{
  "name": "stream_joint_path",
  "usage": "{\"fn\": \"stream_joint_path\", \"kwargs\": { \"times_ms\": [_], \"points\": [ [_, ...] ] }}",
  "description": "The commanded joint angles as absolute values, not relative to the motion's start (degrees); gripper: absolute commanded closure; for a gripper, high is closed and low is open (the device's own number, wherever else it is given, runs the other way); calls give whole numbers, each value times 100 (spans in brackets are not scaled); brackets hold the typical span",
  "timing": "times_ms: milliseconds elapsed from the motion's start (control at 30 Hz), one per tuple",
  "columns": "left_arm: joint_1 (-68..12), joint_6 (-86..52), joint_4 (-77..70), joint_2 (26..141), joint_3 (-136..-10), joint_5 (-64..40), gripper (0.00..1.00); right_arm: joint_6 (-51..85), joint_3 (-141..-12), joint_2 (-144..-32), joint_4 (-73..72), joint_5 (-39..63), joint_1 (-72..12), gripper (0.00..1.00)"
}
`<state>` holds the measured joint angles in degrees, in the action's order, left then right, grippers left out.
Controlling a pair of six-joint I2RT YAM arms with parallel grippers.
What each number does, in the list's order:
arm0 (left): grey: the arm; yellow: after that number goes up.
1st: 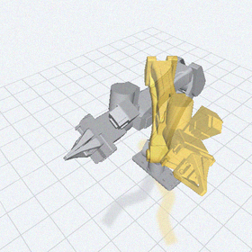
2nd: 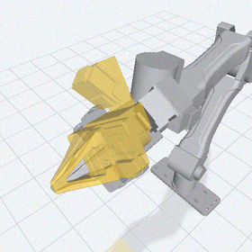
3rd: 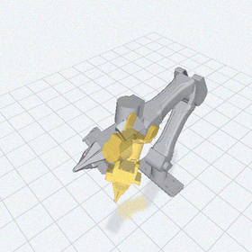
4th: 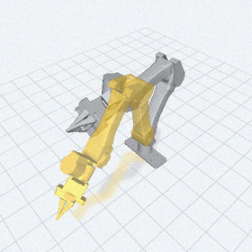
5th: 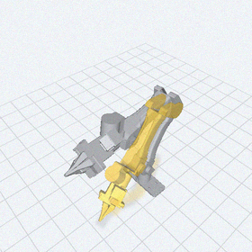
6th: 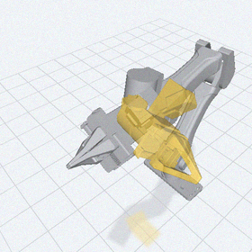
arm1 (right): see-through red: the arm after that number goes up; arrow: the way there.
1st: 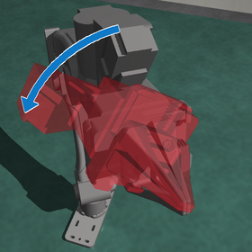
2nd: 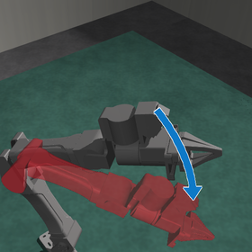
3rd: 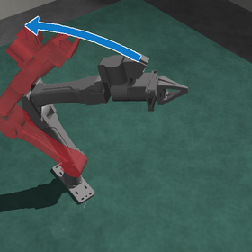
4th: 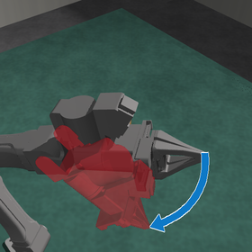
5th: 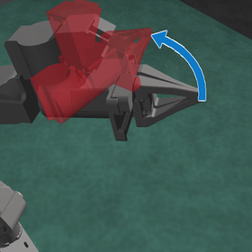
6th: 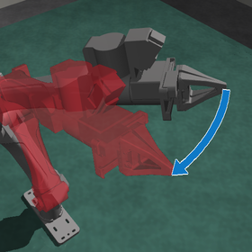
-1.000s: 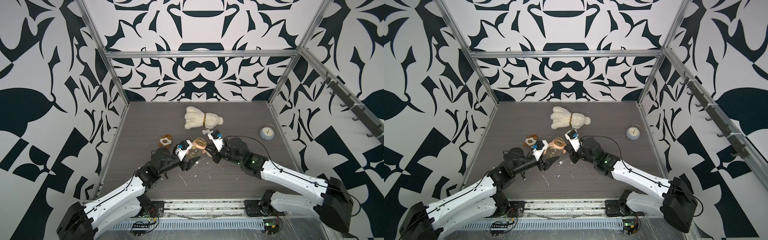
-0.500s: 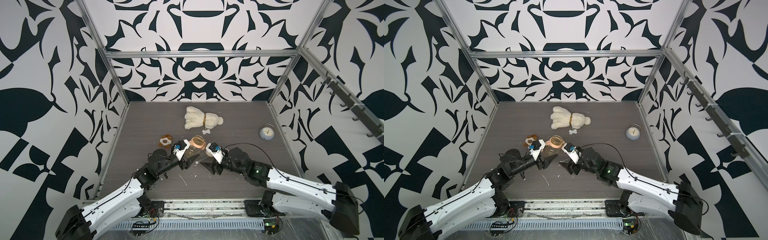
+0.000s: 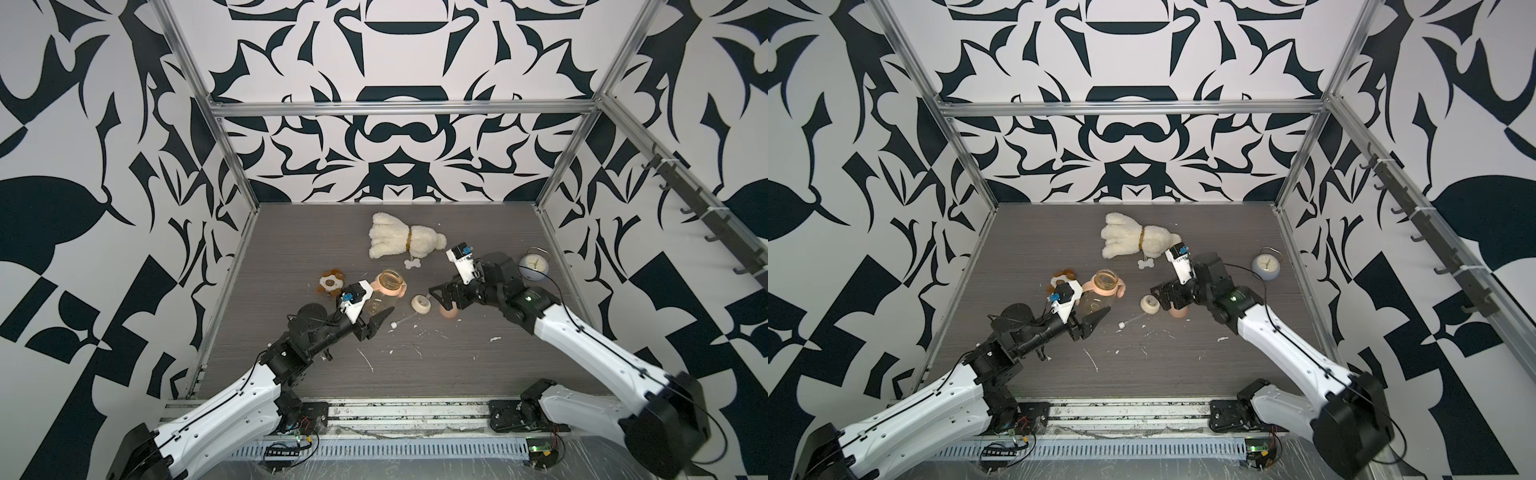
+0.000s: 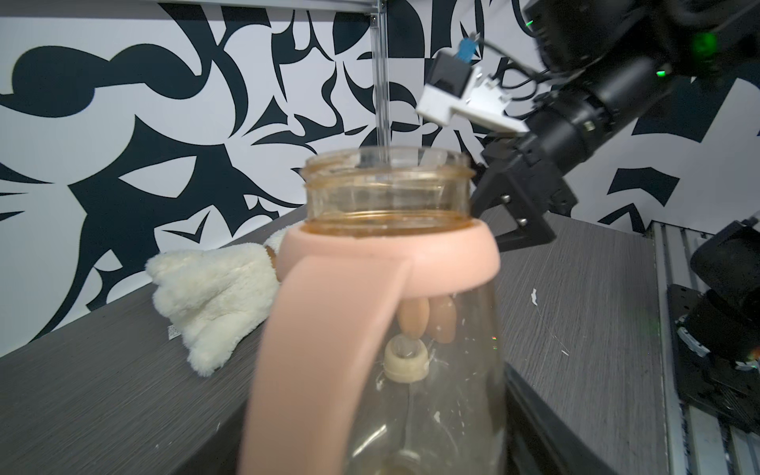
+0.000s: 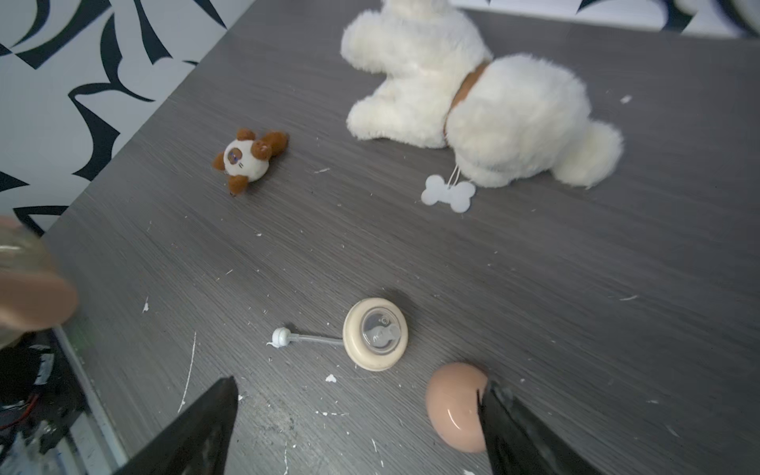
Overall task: Assemble the baby bottles
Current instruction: Pick up the nipple from the center of the board.
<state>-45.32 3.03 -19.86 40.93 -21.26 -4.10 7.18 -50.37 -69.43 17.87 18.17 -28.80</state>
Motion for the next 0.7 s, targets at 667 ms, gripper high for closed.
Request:
{"fn": "stream_joint_path", "kwargs": {
  "times_ms": [667],
  "points": [
    [-4508, 299, -2143, 3991, -1983, -438, 89, -827, -7459, -10617, 3918, 2652, -2776, 1]
  ]
}}
